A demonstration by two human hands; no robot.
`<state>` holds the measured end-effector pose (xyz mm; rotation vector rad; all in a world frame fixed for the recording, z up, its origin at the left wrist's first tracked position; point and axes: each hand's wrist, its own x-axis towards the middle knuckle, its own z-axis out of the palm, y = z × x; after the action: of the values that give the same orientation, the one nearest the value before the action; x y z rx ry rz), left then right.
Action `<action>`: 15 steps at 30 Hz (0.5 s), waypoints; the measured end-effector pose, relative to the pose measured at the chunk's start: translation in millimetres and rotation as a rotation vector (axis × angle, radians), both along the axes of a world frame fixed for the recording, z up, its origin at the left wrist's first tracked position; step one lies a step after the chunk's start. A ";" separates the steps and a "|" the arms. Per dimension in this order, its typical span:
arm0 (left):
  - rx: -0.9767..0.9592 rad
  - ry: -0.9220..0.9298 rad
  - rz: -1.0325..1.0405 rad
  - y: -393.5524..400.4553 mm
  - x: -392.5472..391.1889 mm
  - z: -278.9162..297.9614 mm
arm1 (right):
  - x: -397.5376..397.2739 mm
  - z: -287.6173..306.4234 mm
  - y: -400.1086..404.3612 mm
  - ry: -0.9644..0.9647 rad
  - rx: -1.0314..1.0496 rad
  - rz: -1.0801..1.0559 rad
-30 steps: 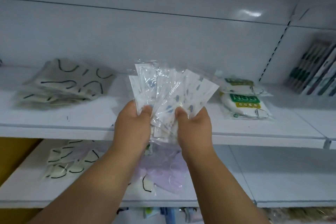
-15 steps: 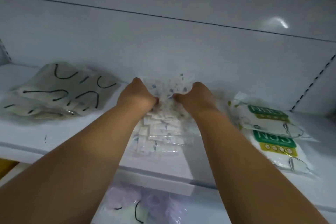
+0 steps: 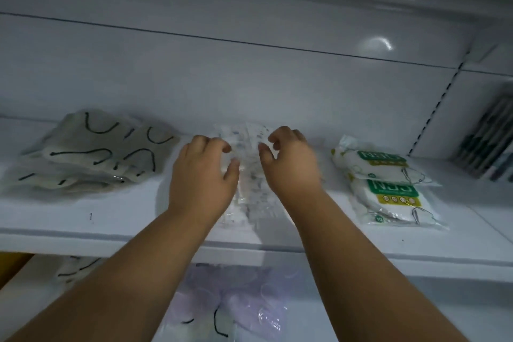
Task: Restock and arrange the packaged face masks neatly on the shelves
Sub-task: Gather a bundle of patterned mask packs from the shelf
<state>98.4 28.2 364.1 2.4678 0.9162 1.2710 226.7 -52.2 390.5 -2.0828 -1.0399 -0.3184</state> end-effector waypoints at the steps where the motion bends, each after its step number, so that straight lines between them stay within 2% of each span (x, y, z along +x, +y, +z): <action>1: -0.015 -0.014 -0.035 -4.7 -13.6 -2.1 | -16.4 -2.5 -4.1 -0.010 0.011 0.017; 6: -0.048 -0.055 -0.139 -21.6 -94.2 -26.0 | -107.7 -20.0 -28.3 0.004 0.086 0.071; 10: -0.096 -0.043 -0.199 -29.5 -160.6 -54.6 | -180.1 -48.0 -40.5 0.120 0.117 0.083; 15: -0.166 0.010 -0.201 -40.8 -218.7 -89.2 | -226.5 -74.0 -47.6 0.142 0.129 0.117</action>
<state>-120.3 -12.6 274.9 2.3700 0.7226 1.0728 0.2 -99.8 316.5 -1.8918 -1.0232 -0.1715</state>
